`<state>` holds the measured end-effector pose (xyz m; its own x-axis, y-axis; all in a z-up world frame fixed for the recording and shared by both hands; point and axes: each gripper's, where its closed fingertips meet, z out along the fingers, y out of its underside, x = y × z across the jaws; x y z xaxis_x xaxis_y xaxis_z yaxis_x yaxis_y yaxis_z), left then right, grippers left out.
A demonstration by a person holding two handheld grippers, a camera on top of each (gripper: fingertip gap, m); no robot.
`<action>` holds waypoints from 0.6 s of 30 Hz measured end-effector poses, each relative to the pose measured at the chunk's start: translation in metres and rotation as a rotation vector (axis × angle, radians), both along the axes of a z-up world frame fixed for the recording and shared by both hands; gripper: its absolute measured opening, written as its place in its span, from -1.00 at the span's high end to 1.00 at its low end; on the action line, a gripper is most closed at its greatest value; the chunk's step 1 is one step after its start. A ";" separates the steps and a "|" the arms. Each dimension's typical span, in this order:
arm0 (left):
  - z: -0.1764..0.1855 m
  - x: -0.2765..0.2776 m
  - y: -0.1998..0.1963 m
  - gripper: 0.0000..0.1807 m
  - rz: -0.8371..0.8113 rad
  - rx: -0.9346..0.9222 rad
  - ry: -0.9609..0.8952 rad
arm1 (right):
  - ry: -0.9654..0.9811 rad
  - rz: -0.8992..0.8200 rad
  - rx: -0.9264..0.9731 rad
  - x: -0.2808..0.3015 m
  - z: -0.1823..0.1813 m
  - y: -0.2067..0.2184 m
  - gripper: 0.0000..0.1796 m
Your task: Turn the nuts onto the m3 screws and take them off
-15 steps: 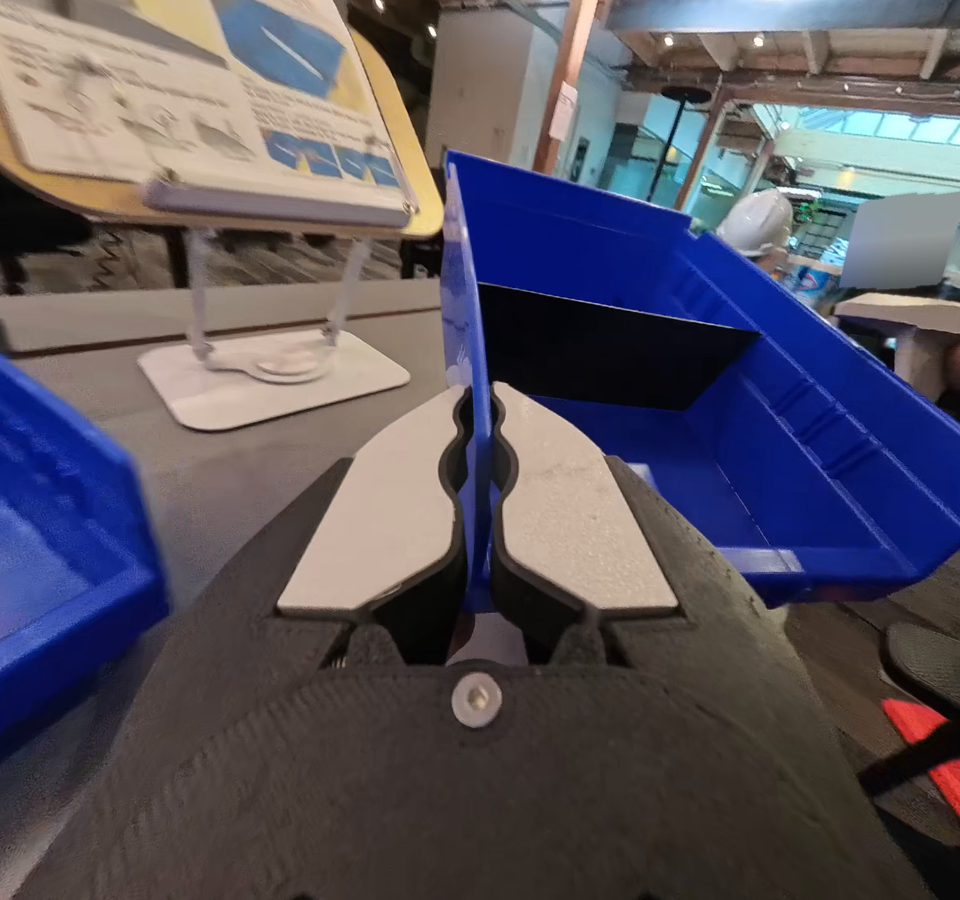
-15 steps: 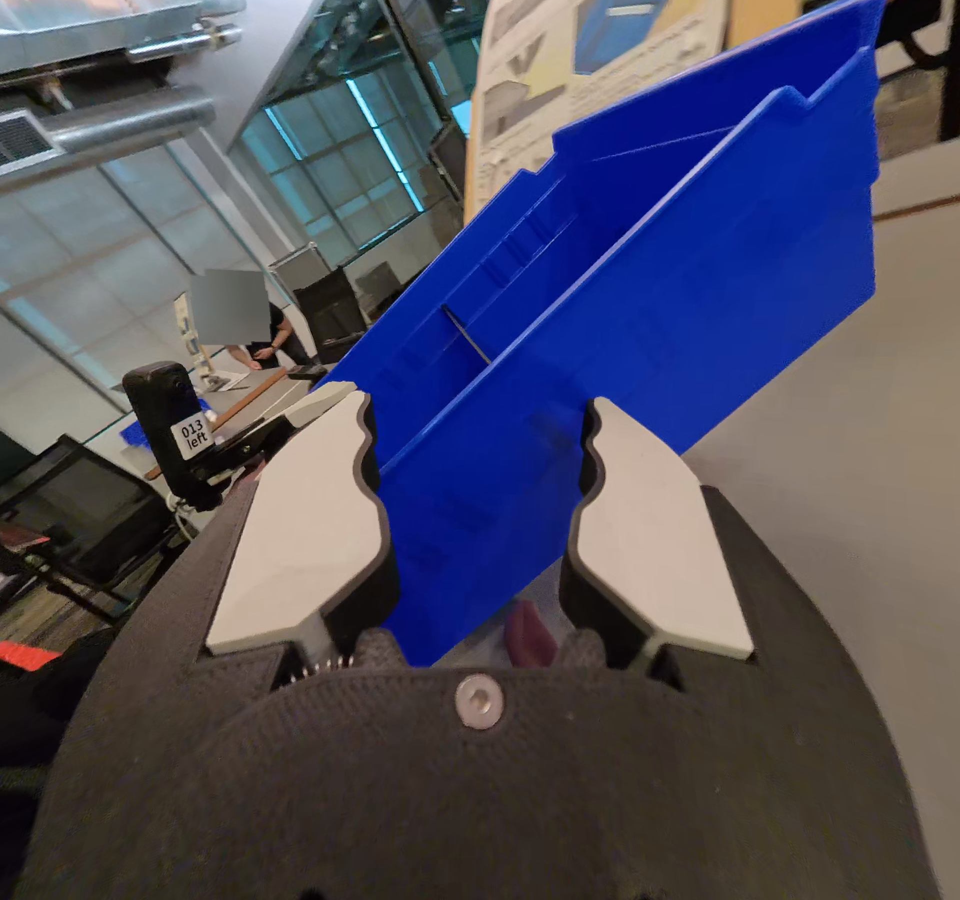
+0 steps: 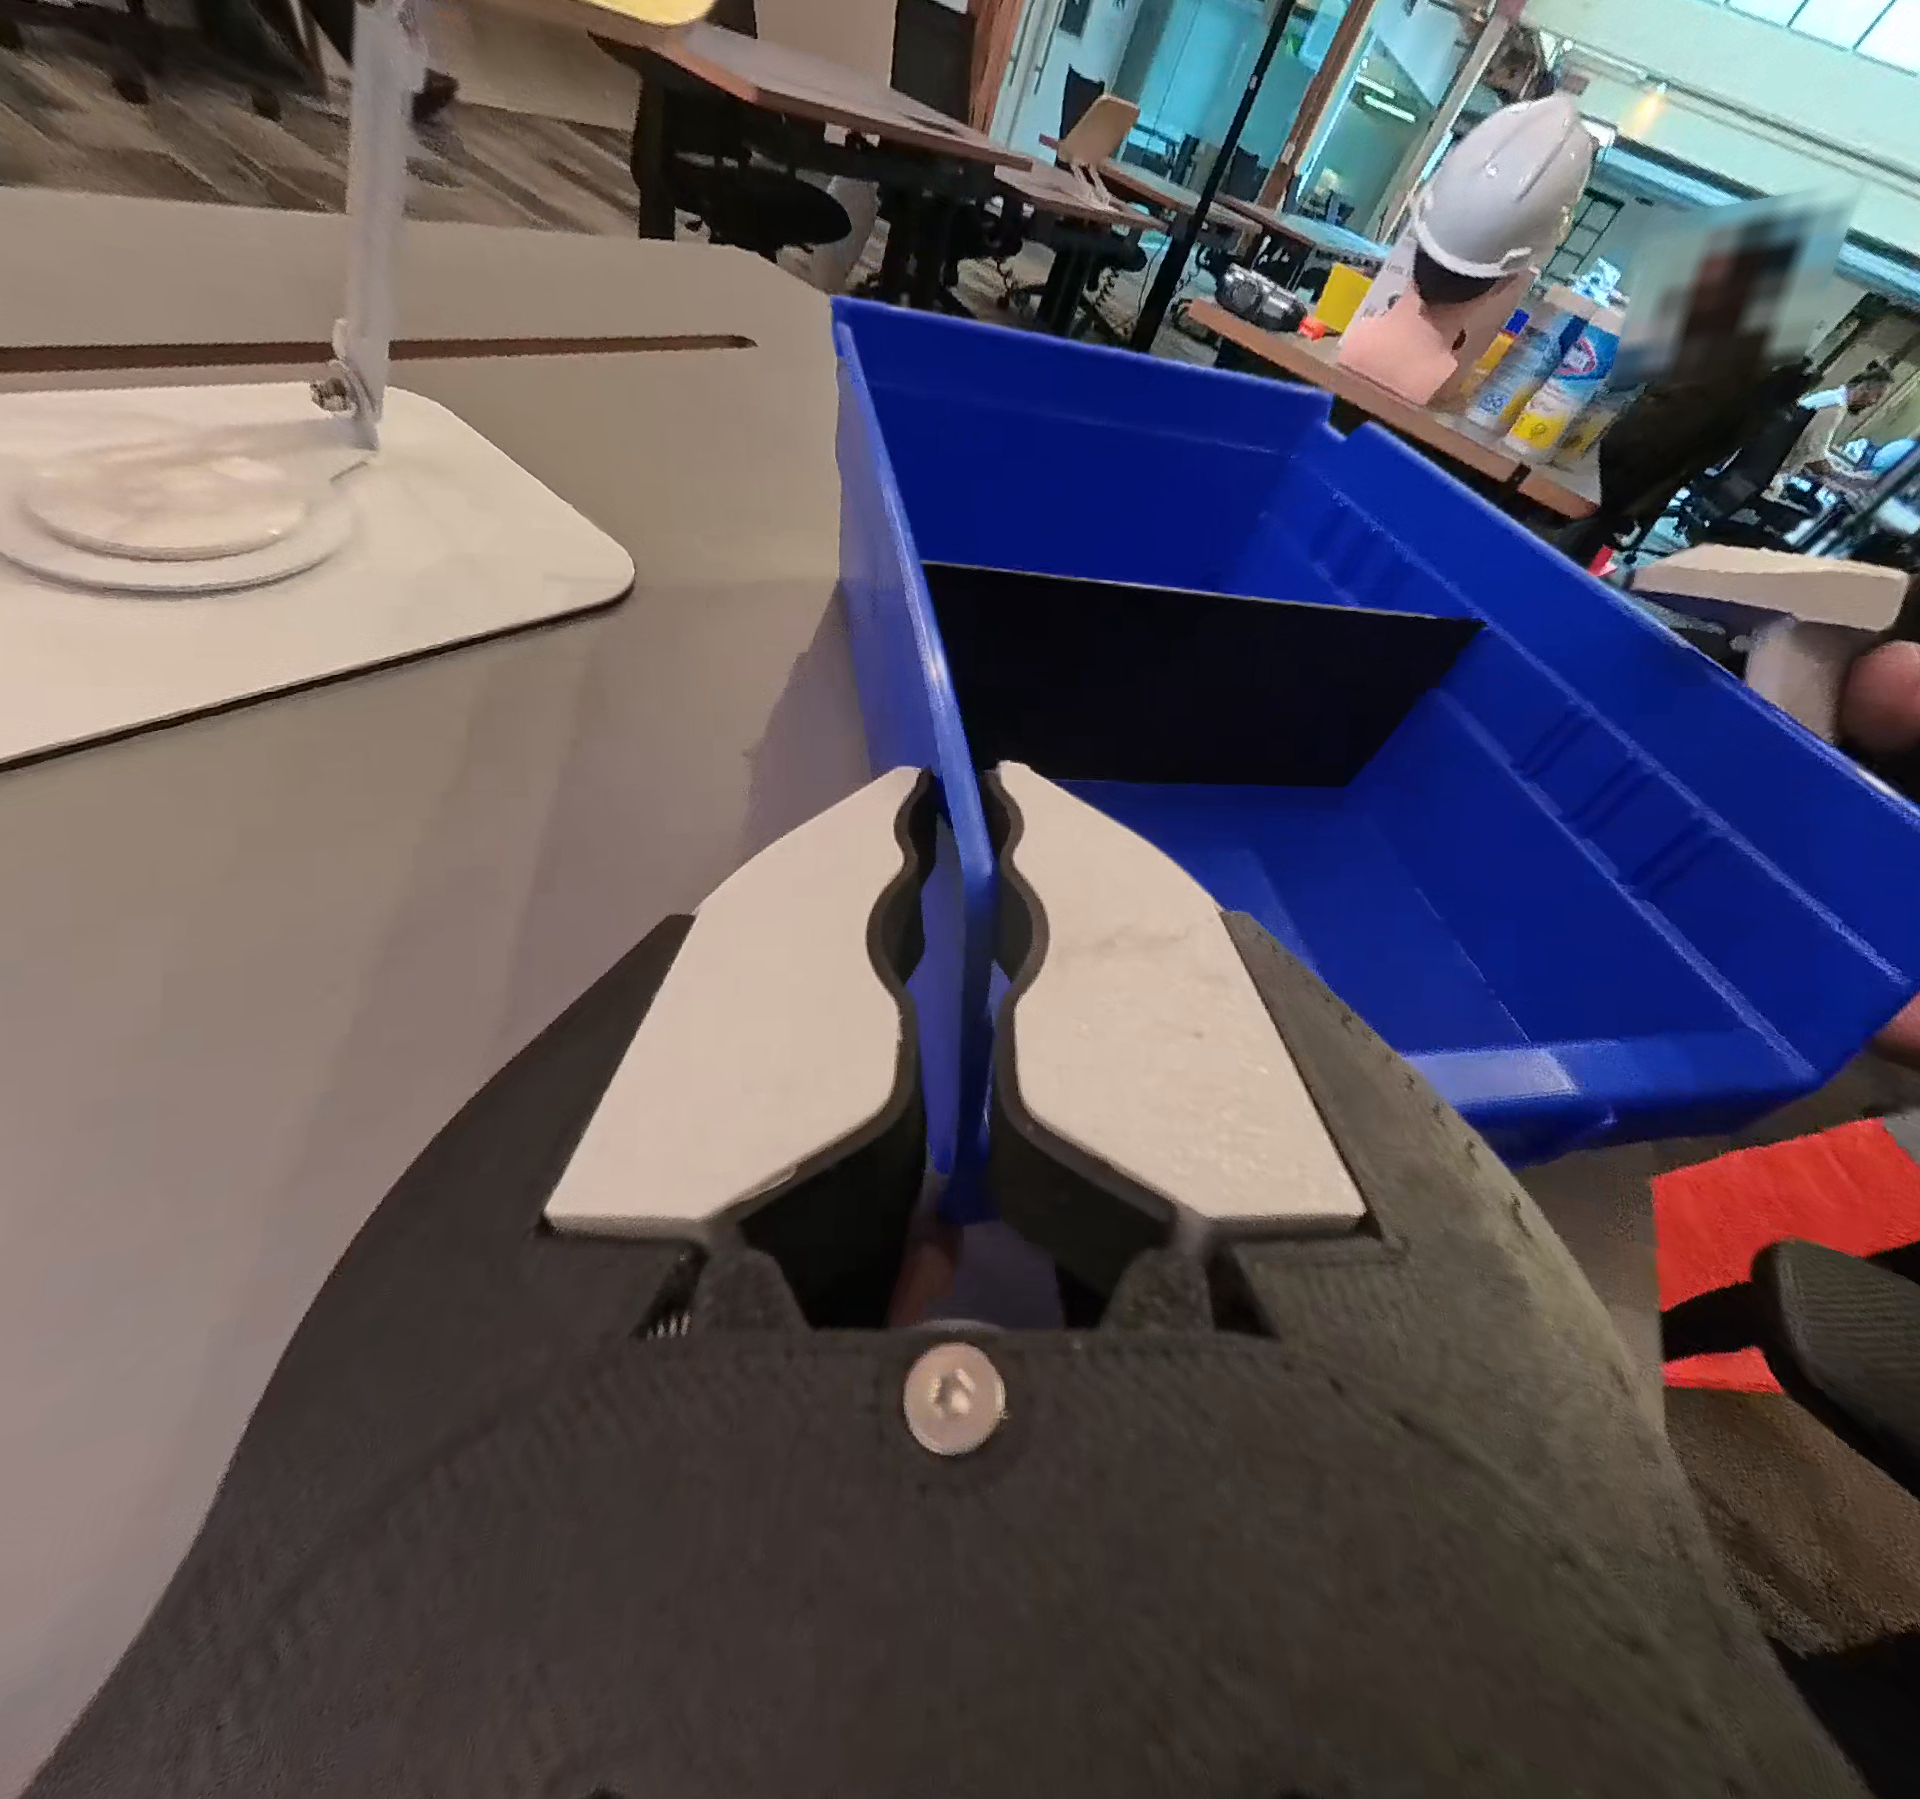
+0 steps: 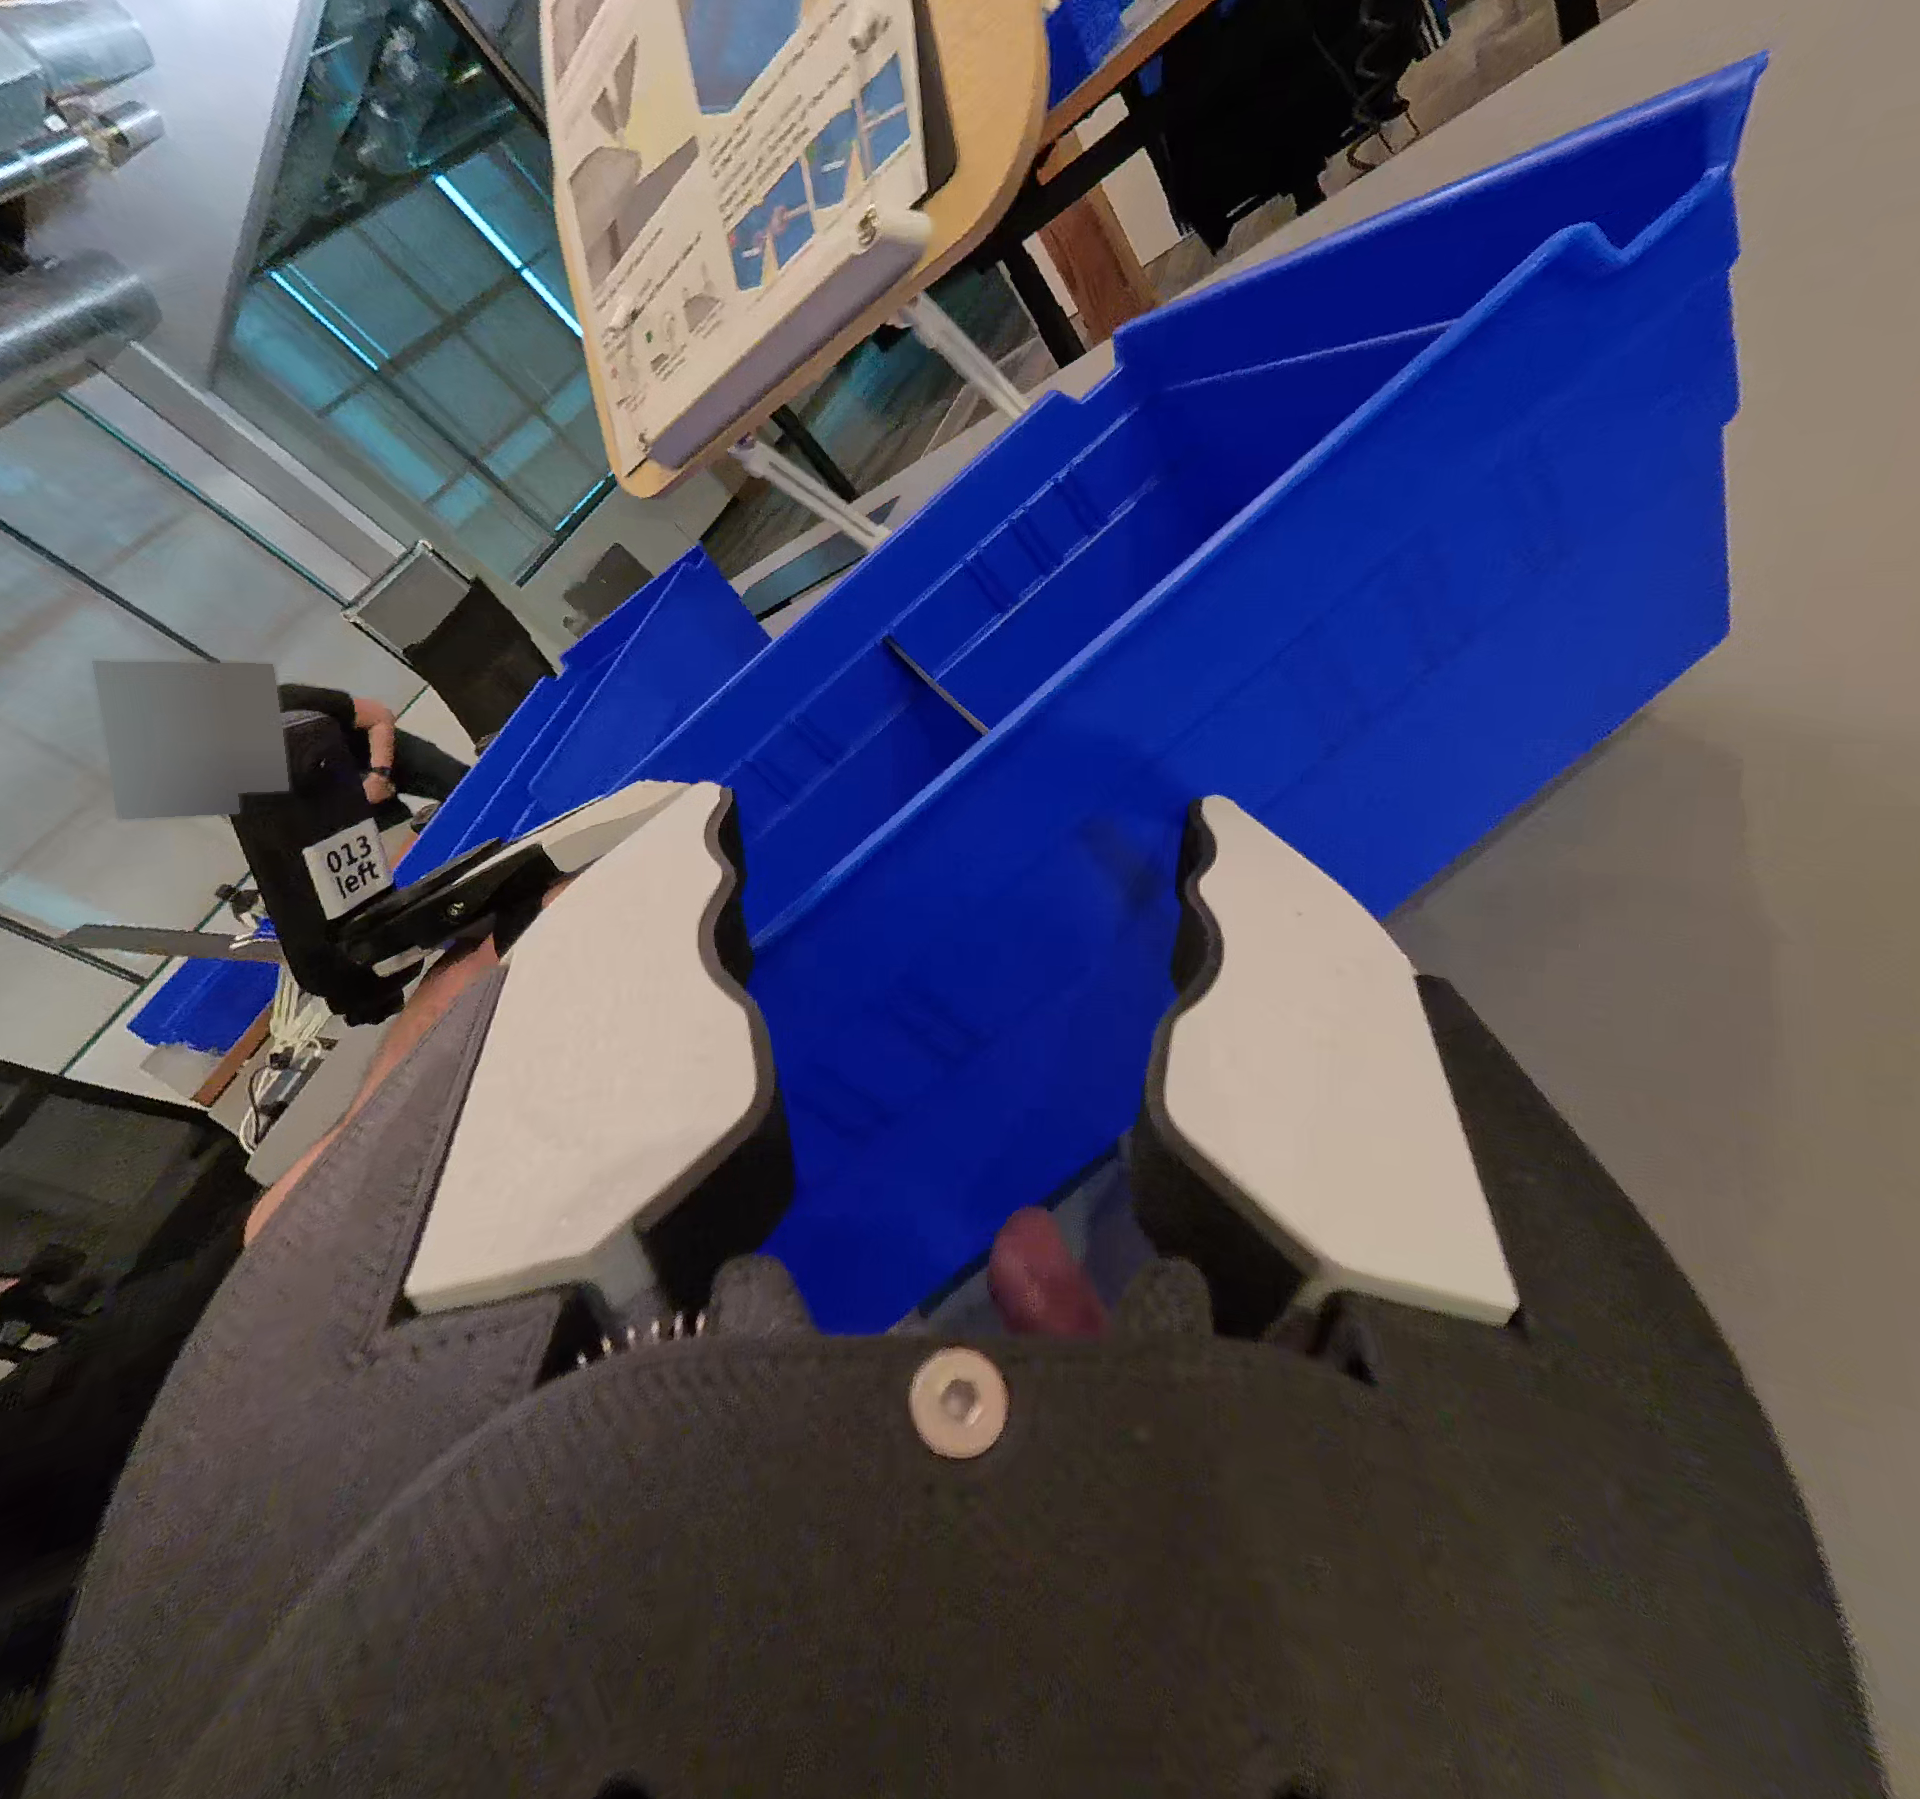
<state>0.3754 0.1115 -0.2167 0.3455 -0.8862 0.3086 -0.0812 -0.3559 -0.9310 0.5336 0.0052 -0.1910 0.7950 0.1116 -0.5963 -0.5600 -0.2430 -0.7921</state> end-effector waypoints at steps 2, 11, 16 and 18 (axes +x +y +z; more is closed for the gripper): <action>-0.001 0.011 0.005 0.89 -0.010 -0.012 -0.003 | 0.014 -0.001 0.010 0.014 0.000 0.008 0.15; -0.001 0.061 0.023 0.69 -0.063 -0.022 -0.014 | 0.009 0.035 -0.009 0.076 -0.003 0.054 0.47; 0.002 0.087 0.025 0.67 -0.101 -0.019 -0.055 | 0.007 0.027 -0.007 0.109 0.004 0.085 0.34; 0.002 0.097 0.031 0.67 -0.076 -0.023 -0.069 | -0.016 0.015 -0.017 0.121 0.004 0.097 0.34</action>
